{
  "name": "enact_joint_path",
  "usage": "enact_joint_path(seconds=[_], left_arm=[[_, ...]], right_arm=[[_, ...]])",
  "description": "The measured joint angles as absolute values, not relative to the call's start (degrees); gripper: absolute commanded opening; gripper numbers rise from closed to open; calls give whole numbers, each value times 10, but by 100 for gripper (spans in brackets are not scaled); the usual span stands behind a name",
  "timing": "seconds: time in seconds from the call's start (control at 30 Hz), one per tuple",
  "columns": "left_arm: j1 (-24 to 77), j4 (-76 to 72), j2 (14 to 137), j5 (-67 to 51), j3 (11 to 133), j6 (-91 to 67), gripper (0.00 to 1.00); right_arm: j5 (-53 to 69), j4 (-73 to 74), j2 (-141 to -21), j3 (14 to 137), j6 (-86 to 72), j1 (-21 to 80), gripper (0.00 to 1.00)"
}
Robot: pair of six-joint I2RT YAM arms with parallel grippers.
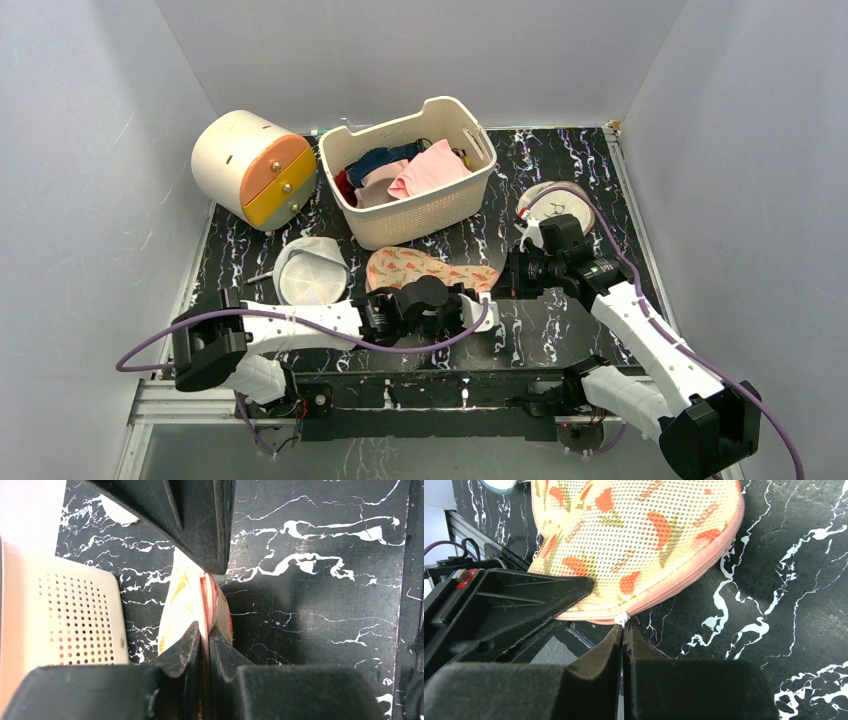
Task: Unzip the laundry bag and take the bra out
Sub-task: Unzip the laundry bag at the center of the board.
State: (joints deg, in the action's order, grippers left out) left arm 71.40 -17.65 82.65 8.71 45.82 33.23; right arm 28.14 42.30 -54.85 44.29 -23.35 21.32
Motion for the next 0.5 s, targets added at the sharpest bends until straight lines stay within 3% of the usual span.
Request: enact_joint_path(seconds=[0.5], left_arm=[[715, -192, 746, 106, 416, 372, 0]], right_arm=[[234, 434, -562, 458, -243, 212, 0]])
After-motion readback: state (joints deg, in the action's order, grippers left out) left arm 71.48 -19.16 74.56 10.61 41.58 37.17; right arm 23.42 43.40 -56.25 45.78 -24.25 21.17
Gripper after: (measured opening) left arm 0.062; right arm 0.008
